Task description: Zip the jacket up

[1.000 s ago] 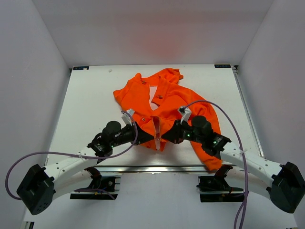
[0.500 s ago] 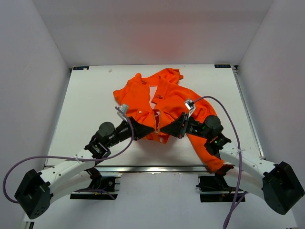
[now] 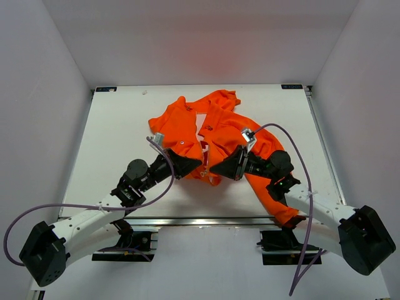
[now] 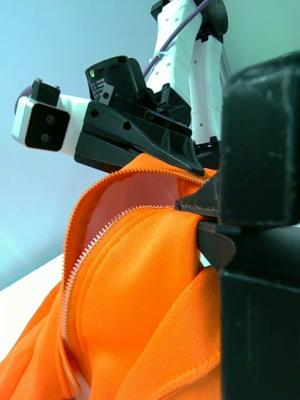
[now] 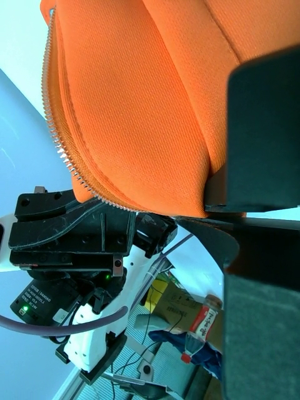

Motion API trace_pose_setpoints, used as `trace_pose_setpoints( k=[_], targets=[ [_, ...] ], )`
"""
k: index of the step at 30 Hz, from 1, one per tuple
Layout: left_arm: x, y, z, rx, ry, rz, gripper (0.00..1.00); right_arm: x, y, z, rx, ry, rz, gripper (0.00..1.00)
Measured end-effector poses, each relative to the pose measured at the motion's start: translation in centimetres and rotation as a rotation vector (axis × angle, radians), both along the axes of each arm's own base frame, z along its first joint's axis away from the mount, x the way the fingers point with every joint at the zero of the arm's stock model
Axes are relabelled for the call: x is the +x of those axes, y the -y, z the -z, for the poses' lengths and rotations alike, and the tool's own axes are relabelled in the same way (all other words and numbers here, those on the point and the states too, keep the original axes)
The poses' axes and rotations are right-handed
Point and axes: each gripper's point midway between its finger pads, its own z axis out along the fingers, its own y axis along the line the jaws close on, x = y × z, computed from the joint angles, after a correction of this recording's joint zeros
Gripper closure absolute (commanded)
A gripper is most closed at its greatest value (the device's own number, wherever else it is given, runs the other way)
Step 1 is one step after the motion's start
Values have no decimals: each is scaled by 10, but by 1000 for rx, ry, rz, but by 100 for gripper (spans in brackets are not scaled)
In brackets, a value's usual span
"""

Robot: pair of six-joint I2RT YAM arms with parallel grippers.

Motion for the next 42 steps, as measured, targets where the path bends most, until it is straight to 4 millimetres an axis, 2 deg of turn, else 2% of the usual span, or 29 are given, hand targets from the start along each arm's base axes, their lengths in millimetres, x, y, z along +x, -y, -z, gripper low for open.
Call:
trace_pose_setpoints(
  k=[30,42],
  targets=[
    [-1,3,-16,-57,37,16,100,18,-4,-14,65,29,44,100],
    [-1,3,-16,-60,36,19,100,19,-4,-20,89,37,41,100]
  ],
)
